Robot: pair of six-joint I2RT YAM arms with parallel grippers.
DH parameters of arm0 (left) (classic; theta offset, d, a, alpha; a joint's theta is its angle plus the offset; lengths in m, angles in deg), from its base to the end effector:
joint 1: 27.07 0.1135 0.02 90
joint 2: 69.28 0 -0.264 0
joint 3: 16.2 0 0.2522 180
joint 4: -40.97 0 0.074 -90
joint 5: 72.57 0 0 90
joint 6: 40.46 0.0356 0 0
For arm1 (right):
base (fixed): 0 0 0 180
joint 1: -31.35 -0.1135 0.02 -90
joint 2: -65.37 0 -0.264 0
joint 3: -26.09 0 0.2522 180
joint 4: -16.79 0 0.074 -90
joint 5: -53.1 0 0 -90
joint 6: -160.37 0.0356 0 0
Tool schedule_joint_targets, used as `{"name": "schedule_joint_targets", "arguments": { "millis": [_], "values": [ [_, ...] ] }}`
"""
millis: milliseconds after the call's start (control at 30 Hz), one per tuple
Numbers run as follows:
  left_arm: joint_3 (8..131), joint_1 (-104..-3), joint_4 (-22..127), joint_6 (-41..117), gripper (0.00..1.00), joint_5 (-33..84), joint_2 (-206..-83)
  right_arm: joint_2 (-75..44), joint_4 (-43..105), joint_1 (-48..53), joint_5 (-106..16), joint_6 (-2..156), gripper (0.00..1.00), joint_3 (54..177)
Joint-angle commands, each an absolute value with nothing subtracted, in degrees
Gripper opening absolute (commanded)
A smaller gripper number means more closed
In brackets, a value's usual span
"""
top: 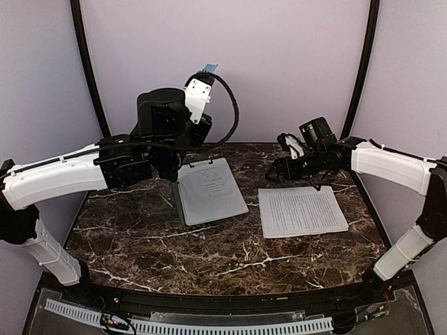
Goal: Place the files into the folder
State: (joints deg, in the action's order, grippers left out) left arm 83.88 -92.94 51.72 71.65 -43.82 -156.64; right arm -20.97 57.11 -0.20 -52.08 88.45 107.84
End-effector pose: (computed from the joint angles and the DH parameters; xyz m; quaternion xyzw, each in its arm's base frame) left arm 0.1695 -0.3020 0.4359 0.1517 0.6846 0.0978 0.7062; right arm 0.2774 0.1813 0.2803 -0.1577 0.9032 0.2702 0.2938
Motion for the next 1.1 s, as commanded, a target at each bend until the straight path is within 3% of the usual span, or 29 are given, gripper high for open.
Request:
{"name": "schedule_joint_targets", "arguments": {
  "millis": [0,267,533,900,1067],
  "values": [
    [87.68,-93.33,50.53,67.32,0.01,-40.15,-156.66,-20.65,57.53,0.44,-51.98,87.77,0.72,109.01],
    [94.92,-93.27,53.15,60.42,0.01,-29.66,-157.10,-21.07,57.61,1.00,-52.19,87.51,0.72,108.91],
    [96.97,-93.26,53.17,57.72,0.01,-26.63,-157.17,-20.76,57.61,2.14,-52.98,87.15,0.72,108.68],
    [76.20,-92.24,30.23,56.94,0.01,-36.98,-151.44,-18.03,59.02,2.70,-52.43,86.51,0.73,107.69],
    [68.33,-91.00,23.33,52.31,0.01,-39.45,-147.95,-17.95,57.05,2.70,-57.58,88.88,0.75,104.64]
  ]
}}
